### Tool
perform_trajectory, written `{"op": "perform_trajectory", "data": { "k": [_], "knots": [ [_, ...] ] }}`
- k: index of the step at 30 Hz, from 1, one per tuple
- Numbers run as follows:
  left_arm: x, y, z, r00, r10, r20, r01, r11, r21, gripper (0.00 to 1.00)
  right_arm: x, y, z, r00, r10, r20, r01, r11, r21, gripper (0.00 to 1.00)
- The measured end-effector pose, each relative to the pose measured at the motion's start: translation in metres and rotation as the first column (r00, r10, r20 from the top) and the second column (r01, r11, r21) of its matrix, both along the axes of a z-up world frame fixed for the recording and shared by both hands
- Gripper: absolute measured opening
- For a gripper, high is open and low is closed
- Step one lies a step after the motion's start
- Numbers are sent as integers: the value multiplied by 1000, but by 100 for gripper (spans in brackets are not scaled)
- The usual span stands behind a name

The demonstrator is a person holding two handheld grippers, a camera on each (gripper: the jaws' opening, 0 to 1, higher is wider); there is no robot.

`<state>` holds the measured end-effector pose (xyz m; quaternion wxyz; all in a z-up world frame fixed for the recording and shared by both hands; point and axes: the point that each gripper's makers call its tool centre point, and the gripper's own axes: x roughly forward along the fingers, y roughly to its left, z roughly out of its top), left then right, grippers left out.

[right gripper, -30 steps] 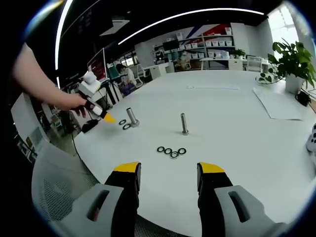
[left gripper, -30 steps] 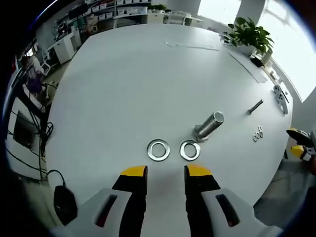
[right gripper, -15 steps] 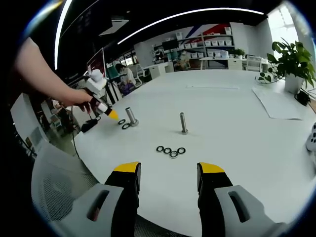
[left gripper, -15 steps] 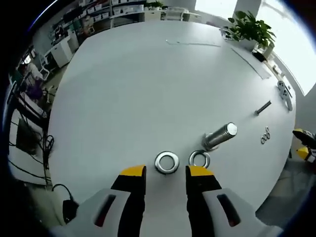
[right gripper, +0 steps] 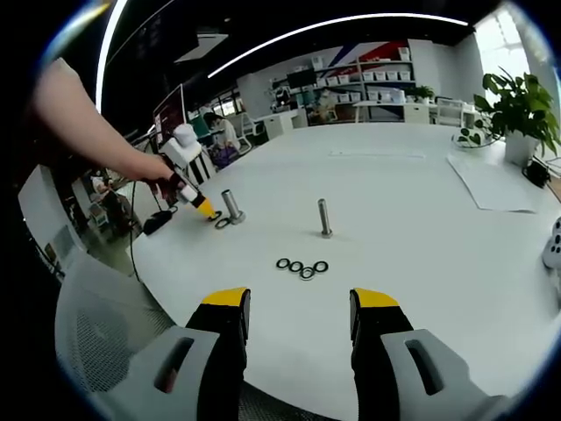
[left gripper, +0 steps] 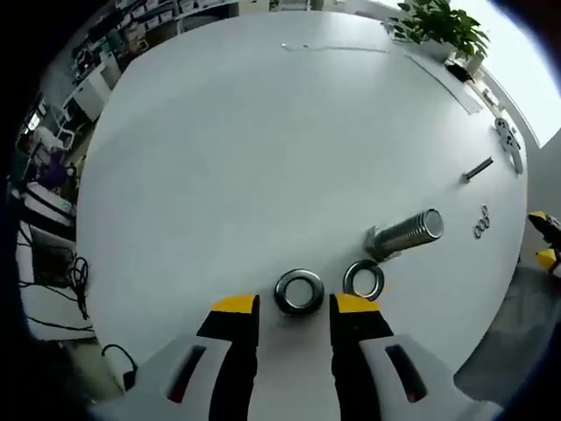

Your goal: Place the washer onto the threaded stud by aligning its center hole with the stud, sliding it down to the base, and recovering from edge contact or off-axis alignment until the washer reaches the visible bottom stop.

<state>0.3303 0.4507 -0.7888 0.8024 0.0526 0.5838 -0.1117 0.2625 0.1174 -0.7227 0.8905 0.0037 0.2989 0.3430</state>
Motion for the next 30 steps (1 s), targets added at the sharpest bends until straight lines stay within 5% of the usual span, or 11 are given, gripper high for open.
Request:
{"op": "perform_trajectory", "data": {
  "k": [14, 30],
  "knots": [
    [10, 2, -7, 996, -82, -40, 84, 995, 57, 24, 1, -1, 1, 1000, -5, 3, 5, 1000, 5, 48],
    [-2, -4, -7, 975, -196, -101, 204, 976, 72, 21, 1, 0, 2, 1000, -5, 4, 5, 1000, 13, 48]
  ]
}}
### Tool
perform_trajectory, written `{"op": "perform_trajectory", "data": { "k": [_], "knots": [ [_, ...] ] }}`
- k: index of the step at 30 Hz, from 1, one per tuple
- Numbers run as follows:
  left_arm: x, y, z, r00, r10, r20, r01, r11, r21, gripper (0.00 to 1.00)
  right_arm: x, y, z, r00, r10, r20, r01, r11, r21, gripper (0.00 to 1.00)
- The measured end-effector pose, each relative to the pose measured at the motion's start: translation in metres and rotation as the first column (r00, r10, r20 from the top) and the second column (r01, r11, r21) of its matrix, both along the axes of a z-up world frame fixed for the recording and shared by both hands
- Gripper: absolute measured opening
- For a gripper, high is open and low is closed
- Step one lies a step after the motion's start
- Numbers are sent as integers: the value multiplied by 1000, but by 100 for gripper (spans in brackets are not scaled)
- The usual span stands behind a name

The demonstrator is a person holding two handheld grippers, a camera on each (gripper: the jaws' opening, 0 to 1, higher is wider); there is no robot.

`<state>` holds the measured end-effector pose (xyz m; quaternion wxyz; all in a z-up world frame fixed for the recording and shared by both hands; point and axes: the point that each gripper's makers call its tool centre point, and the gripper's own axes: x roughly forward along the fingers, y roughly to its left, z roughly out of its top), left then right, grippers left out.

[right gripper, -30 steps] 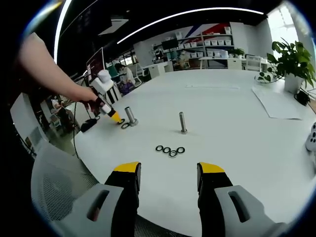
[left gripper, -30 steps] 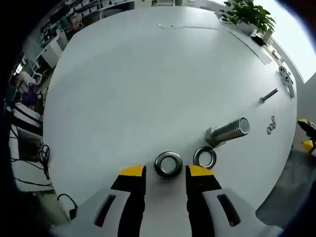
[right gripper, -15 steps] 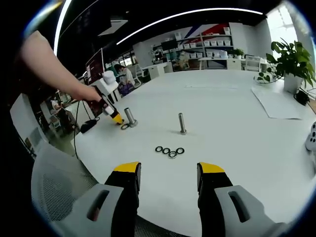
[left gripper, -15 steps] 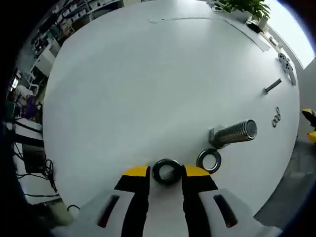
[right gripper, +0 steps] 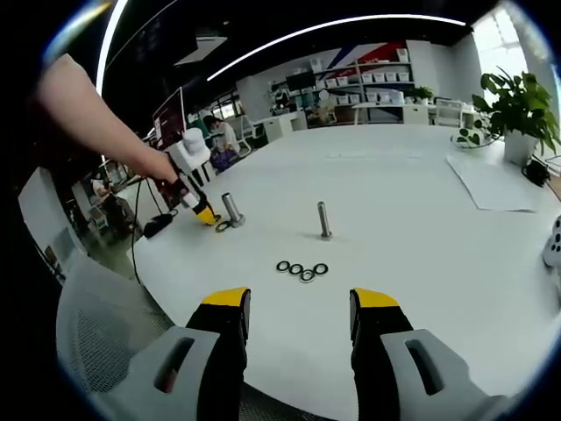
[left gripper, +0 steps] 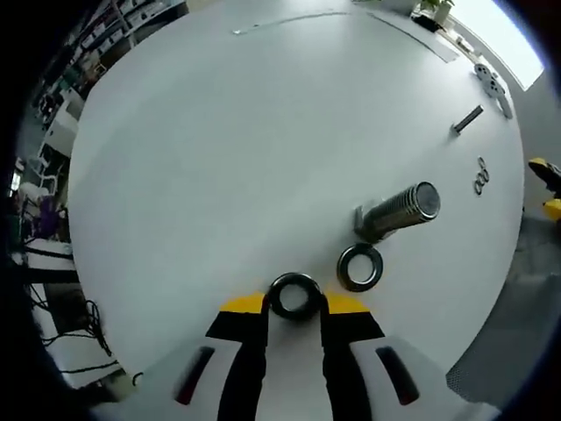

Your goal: Place the washer onto the threaded stud by aligning its center hole with the stud, sliding it down to the base, and recovering from edge contact or off-axis alignment until the washer reaches the visible bottom stop.

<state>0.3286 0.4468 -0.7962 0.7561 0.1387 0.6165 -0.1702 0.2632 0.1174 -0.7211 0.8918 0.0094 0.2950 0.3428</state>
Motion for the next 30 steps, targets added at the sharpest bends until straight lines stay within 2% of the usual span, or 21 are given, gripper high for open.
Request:
{"op": "perform_trajectory", "data": {
  "k": [5, 9, 12, 15, 30],
  "knots": [
    [0, -1, -1, 1000, 10, -6, -10, 1000, -1, 21, 0, 0, 0, 1000, 1, 0, -1, 1000, 0, 48],
    [2, 0, -1, 996, 88, -6, -88, 996, -11, 22, 0, 0, 0, 1000, 1, 0, -1, 1000, 0, 48],
    [2, -2, -1, 998, 59, -7, -59, 998, -2, 24, 0, 0, 0, 1000, 2, -1, -2, 1000, 0, 48],
    [2, -3, 0, 995, 103, -12, -103, 995, -14, 24, 0, 1, 0, 1000, 3, 0, -3, 1000, 0, 48],
    [1, -5, 0, 996, 85, -16, -85, 996, 13, 21, 0, 0, 0, 1000, -1, 0, 1, 1000, 1, 48]
  ]
}}
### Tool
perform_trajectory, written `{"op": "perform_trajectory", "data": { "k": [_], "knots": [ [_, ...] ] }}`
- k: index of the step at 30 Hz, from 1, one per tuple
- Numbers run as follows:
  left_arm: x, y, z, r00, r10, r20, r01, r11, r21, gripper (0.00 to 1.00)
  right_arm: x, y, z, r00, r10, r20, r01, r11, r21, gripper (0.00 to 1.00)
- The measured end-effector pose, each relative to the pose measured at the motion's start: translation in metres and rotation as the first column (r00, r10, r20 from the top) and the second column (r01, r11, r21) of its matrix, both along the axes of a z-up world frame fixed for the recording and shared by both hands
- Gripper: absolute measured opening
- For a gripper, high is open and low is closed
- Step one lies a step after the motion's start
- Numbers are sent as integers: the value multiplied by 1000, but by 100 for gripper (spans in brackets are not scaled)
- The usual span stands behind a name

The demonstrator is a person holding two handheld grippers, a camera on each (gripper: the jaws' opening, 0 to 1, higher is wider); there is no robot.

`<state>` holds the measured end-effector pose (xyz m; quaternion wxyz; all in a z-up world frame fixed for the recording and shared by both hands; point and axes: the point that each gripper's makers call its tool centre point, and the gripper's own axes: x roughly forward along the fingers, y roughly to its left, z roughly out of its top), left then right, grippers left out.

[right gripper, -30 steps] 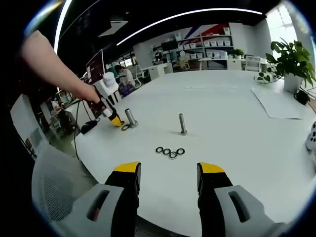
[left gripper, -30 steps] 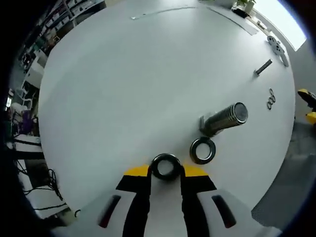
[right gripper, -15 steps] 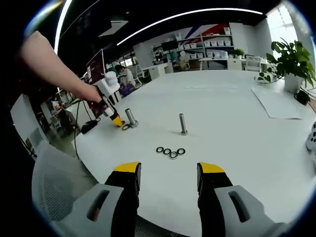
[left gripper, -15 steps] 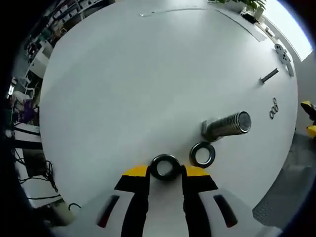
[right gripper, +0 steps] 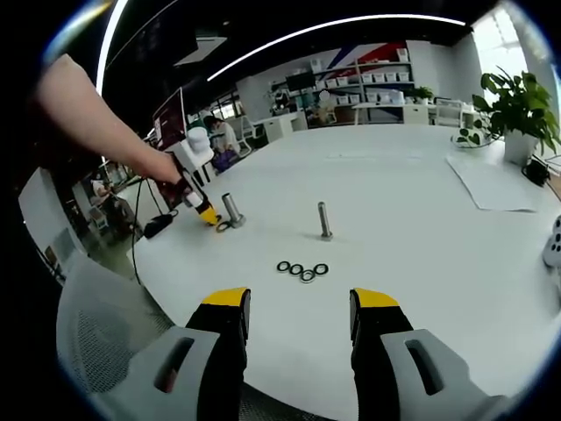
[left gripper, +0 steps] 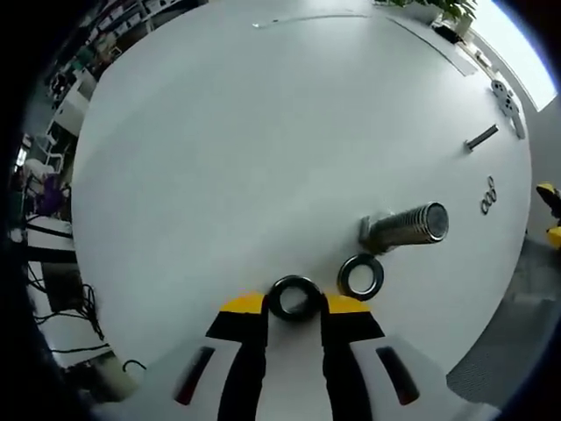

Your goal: Place the washer onto the threaded stud by aligning its center hole with the stud, sliding it down to the base, and recovering from edge contact or off-axis alignment until the washer reaches the visible bottom stop.

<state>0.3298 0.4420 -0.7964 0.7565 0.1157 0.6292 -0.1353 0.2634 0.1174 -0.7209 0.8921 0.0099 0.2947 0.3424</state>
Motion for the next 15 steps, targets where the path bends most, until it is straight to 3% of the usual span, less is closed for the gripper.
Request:
{"op": "perform_trajectory", "data": {
  "k": [6, 13, 15],
  "knots": [
    [1, 3, -1, 1000, 0, 1, 0, 1000, 1, 20, 0, 0, 0, 1000, 0, 1, 0, 1000, 0, 48],
    [-2, 0, -2, 997, -57, -45, 57, 998, 5, 19, 0, 0, 0, 1000, 0, 0, 0, 1000, -2, 48],
    [-2, 0, 0, 998, -43, -44, 43, 999, 4, 19, 0, 0, 0, 1000, -1, 1, 1, 1000, -3, 48]
  ]
}}
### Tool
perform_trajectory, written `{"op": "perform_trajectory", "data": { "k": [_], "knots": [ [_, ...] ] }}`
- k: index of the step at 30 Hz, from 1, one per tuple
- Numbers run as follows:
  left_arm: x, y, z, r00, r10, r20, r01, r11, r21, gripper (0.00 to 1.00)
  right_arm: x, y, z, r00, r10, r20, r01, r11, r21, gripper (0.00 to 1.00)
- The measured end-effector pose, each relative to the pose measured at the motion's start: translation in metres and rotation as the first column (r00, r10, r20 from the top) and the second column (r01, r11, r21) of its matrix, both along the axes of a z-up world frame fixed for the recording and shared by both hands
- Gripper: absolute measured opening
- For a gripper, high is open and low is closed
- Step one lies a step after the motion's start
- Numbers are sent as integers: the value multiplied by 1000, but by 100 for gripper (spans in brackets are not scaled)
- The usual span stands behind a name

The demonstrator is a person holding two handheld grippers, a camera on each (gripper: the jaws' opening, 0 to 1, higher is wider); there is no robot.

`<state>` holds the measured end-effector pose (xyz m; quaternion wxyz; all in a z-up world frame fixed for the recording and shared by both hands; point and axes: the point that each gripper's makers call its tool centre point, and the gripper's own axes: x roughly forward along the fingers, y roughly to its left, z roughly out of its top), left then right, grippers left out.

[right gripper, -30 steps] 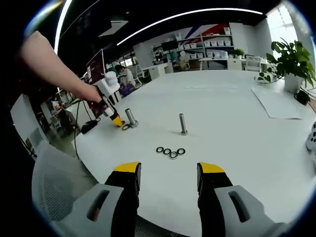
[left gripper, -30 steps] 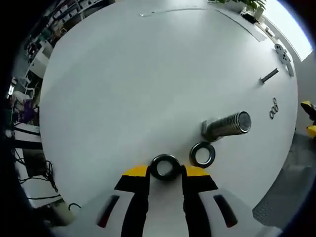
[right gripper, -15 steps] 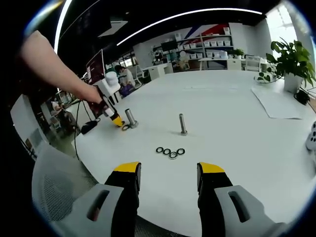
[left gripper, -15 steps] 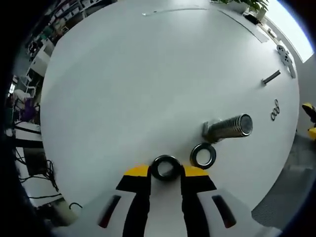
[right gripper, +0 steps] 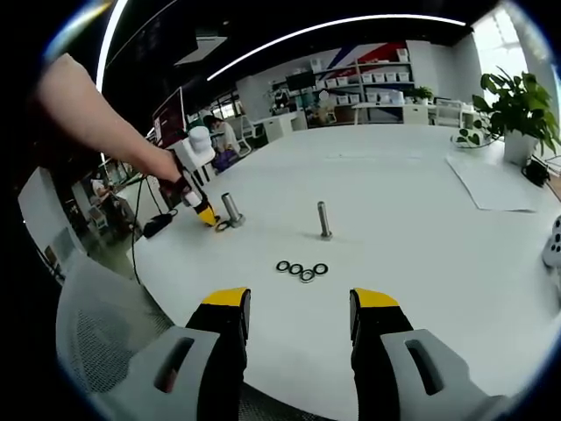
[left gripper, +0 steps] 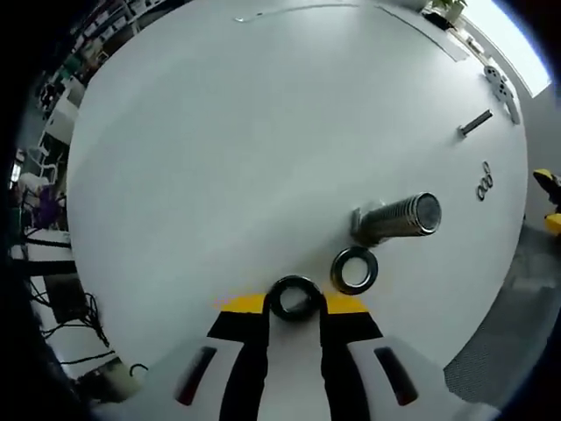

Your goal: Place the washer onto the threaded stud by aligning its center hole with the stud, sliding it down to the base, and recovering from edge contact or off-axis alignment until the washer reaches the visible bottom stop.

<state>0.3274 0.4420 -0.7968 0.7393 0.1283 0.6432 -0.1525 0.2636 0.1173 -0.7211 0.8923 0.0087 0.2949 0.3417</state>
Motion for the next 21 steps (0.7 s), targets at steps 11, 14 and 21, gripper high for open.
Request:
{"op": "perform_trajectory", "data": {
  "k": [11, 14, 21],
  "knots": [
    [-2, -2, 0, 999, -49, 21, 49, 999, -7, 19, 1, -1, 0, 1000, -6, 0, 6, 1000, 4, 48],
    [-4, -5, 0, 997, -76, 16, 76, 997, 3, 19, 0, -1, 0, 1000, -2, -1, 2, 1000, 3, 48],
    [-8, -9, 1, 993, -120, 16, 120, 993, 7, 19, 0, 0, 0, 1000, -2, -2, 2, 1000, 4, 48]
  ]
}}
